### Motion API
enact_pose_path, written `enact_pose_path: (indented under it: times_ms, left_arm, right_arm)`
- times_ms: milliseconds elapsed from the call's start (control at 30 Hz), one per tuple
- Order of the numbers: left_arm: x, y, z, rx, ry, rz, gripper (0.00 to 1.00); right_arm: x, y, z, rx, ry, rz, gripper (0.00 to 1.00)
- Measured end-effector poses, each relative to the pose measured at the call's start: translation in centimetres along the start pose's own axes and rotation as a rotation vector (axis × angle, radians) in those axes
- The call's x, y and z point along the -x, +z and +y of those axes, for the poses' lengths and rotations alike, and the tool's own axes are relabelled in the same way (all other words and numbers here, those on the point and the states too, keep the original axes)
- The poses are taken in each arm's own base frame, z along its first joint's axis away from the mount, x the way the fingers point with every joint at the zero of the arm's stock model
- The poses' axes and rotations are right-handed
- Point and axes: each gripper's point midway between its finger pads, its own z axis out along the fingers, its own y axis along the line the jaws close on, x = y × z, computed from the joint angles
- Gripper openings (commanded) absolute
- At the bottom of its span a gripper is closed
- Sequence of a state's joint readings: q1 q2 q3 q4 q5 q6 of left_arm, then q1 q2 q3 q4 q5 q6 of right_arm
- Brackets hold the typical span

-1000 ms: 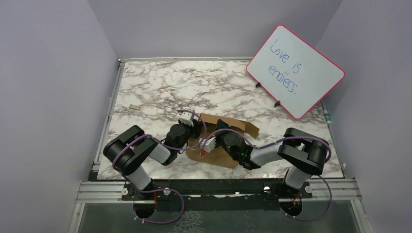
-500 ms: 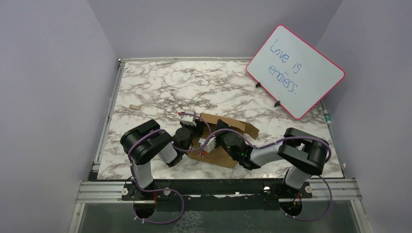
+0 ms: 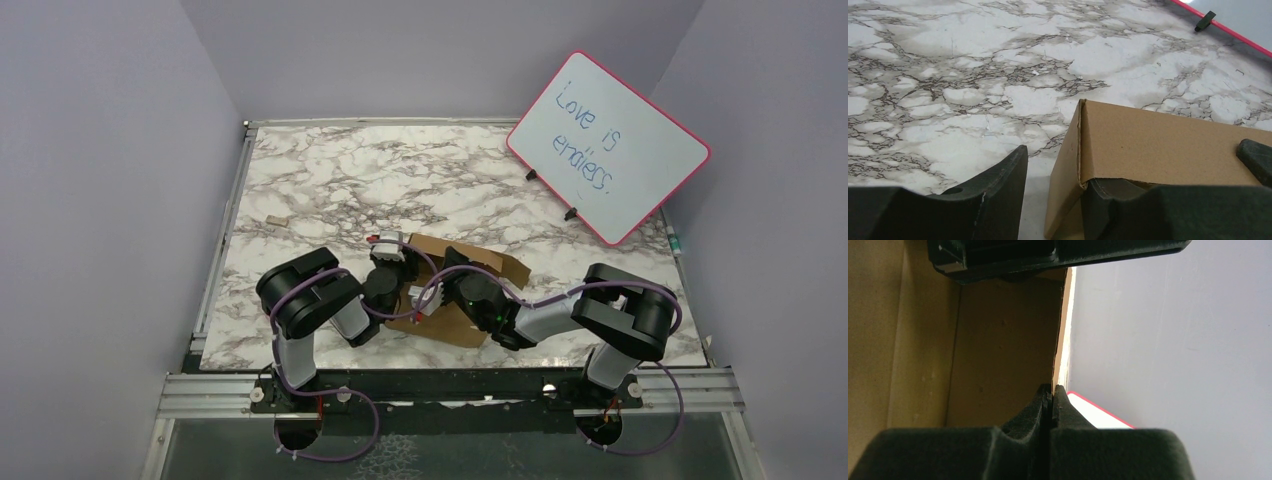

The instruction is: Fold the paper box

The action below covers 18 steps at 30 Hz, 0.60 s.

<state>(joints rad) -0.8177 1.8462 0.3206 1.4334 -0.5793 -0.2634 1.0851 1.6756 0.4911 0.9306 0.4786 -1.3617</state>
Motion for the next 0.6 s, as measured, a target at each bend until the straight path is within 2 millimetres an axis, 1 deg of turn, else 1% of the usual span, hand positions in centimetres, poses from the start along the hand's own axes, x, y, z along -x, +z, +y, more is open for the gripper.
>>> enact_pose_path:
  times_ms: [400,600]
  left_arm:
    - [-0.11,-0.04,0.34,0.104,-0.052,-0.012,0.40]
    - [-0.21,-0.35,0.79,0.147,-0.043,-0.017,0.48]
  right_arm:
    - [0.26,0.06,-0.01,-0.001,0.007,-0.011,0.01]
    - [0.46,0.11,0.07,0.002,0.012,-0.022,0.01]
